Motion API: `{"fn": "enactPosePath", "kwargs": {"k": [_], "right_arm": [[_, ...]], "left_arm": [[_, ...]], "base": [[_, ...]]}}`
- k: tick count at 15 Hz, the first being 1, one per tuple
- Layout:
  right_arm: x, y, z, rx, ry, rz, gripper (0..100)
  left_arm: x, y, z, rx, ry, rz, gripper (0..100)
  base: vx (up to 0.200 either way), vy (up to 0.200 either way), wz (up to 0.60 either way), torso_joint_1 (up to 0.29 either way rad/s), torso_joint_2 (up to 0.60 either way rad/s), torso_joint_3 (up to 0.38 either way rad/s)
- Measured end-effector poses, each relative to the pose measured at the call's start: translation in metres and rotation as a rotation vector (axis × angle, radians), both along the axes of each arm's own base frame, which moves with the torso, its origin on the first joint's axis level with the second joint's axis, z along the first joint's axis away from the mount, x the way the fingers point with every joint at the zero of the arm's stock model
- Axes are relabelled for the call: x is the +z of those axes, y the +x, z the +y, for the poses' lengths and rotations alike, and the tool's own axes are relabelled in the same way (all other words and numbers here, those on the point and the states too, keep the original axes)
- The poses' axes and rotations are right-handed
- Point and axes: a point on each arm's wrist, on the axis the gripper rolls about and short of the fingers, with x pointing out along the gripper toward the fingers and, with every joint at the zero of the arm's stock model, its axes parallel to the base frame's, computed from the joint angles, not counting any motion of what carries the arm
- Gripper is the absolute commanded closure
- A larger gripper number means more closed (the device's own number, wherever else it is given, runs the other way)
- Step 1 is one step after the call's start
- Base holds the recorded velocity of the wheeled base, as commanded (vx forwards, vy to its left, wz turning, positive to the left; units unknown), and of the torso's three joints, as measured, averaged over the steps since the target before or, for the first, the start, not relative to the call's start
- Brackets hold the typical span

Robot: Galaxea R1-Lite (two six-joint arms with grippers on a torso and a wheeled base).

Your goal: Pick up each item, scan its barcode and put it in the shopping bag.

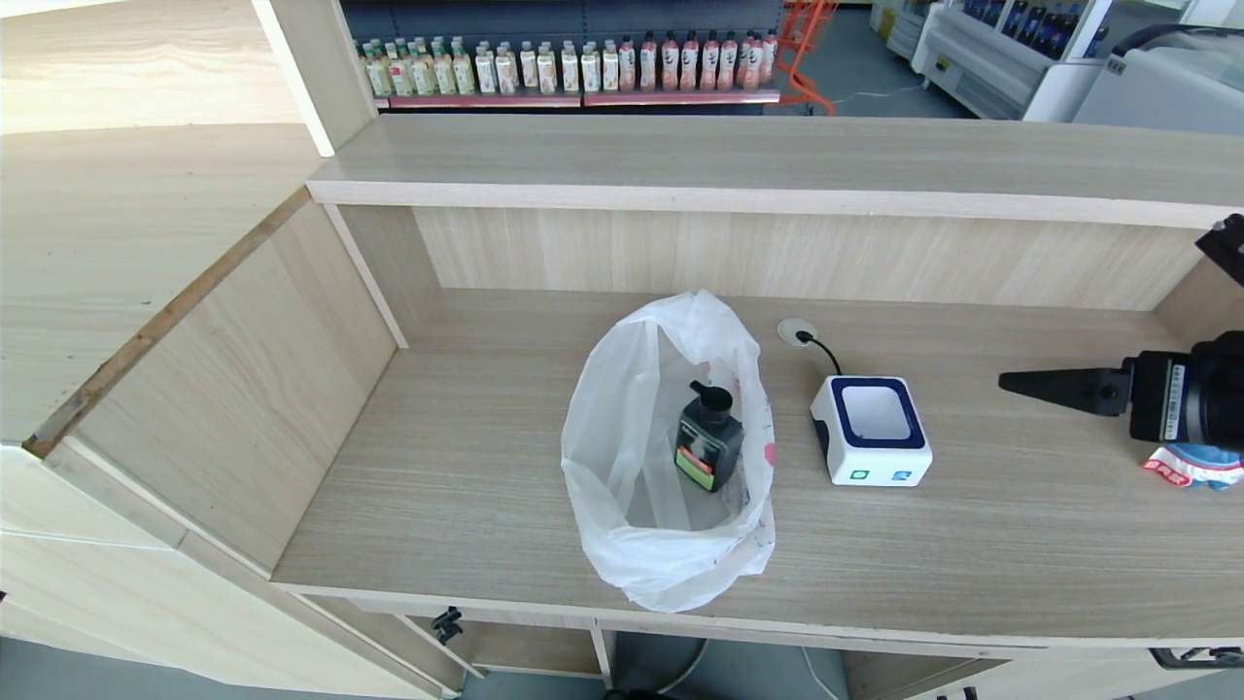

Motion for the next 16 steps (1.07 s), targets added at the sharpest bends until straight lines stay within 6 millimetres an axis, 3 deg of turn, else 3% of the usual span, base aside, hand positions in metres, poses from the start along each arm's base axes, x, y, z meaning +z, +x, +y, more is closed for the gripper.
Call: {"fn": "enactPosePath", "kwargs": {"k": [4, 7, 10, 13, 16], "right_arm": [[-0.008, -0.023, -0.007, -0.05, 0.024, 0.007, 0], [-0.009, -0.026, -0.008, -0.062, 0.033, 0.01, 0], [-0.009, -0.024, -0.009, -0.072, 0.042, 0.016, 0], [-0.008, -0.02, -0.01, -0.083, 0.053, 0.019, 0], [0.002, -0.013, -0.011, -0.142, 0.171, 0.023, 0]], "left_arm": [[0.0, 0.0, 0.0, 0.0, 0.0, 0.0, 0], [0.0, 0.0, 0.0, 0.0, -0.002, 0.0, 0], [0.0, 0.0, 0.0, 0.0, -0.002, 0.001, 0], [0.0, 0.0, 0.0, 0.0, -0.002, 0.001, 0], [0.0, 0.0, 0.0, 0.0, -0.002, 0.001, 0]], "base": [[-0.05, 0.0, 0.0, 0.001, 0.0, 0.001], [-0.2, -0.067, 0.0, 0.009, 0.01, 0.002], [0.0, 0.0, 0.0, 0.0, 0.0, 0.0], [0.0, -0.2, 0.0, 0.001, 0.0, 0.005], [0.0, -0.2, 0.0, 0.012, 0.0, 0.004]]}}
